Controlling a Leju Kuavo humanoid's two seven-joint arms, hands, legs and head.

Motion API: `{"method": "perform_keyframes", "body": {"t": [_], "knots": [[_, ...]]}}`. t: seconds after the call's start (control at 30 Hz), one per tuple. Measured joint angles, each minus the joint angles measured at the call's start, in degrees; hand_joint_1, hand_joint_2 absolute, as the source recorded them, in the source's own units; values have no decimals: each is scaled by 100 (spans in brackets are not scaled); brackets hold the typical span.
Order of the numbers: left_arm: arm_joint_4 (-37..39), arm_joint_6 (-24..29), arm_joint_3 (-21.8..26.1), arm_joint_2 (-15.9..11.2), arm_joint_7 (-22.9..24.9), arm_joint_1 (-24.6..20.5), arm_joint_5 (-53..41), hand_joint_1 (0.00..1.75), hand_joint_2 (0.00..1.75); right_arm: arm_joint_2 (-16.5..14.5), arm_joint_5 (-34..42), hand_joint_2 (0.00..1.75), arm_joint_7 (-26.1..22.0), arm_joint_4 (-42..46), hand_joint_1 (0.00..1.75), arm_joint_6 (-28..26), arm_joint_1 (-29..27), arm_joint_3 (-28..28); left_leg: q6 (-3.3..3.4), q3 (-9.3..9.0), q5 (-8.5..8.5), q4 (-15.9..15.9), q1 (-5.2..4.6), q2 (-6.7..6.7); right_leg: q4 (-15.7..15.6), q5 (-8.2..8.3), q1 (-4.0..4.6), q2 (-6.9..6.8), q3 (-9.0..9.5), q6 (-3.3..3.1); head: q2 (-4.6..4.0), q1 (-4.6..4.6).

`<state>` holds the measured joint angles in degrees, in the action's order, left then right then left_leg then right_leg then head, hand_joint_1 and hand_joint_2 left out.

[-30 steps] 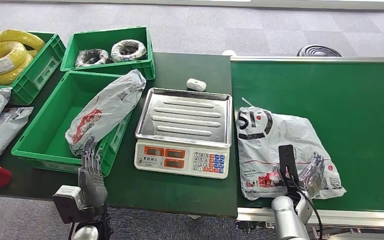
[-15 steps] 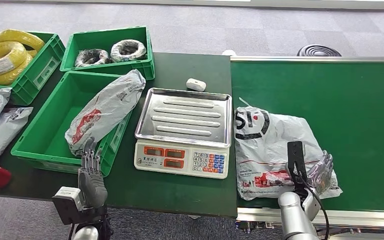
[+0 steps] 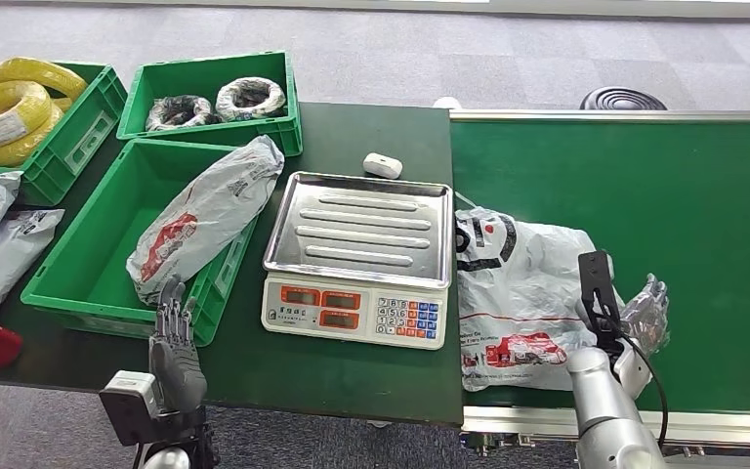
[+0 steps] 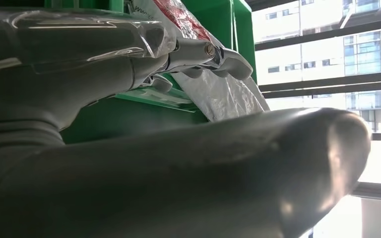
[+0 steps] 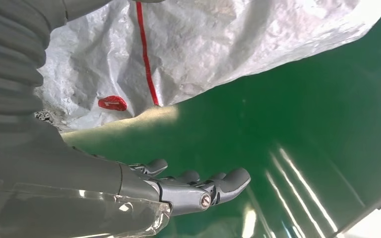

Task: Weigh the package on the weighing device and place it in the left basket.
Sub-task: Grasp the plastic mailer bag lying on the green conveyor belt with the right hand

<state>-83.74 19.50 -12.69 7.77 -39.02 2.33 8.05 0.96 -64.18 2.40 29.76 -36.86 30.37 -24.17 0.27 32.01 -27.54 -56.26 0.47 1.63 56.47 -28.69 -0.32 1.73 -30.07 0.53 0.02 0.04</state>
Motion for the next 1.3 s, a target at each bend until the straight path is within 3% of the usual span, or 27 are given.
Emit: {"method": "perform_keyframes", "body": {"t": [1.0,1.07,1.2,1.3], "knots": [[-96,115,-8,-118,-63,177,138,0,0,-331,462,175,-680,6,0,-299,-46,3,0,0,0,0,0,0,0,0,-1,0,-1,0,1,0],[-96,127,-11,-121,-67,177,139,0,0,-366,540,175,-747,47,7,-301,-77,9,0,0,0,0,0,0,0,0,-1,0,-1,0,1,0],[-96,155,-15,-124,-74,176,141,0,0,-426,662,175,-846,110,151,-303,-134,26,0,0,0,0,0,0,0,0,-1,0,-1,0,1,0],[-96,169,-16,-125,-74,171,143,0,0,-465,734,175,-921,153,151,-304,-170,41,0,0,0,0,0,-1,0,0,-1,0,-1,0,0,0]]}}
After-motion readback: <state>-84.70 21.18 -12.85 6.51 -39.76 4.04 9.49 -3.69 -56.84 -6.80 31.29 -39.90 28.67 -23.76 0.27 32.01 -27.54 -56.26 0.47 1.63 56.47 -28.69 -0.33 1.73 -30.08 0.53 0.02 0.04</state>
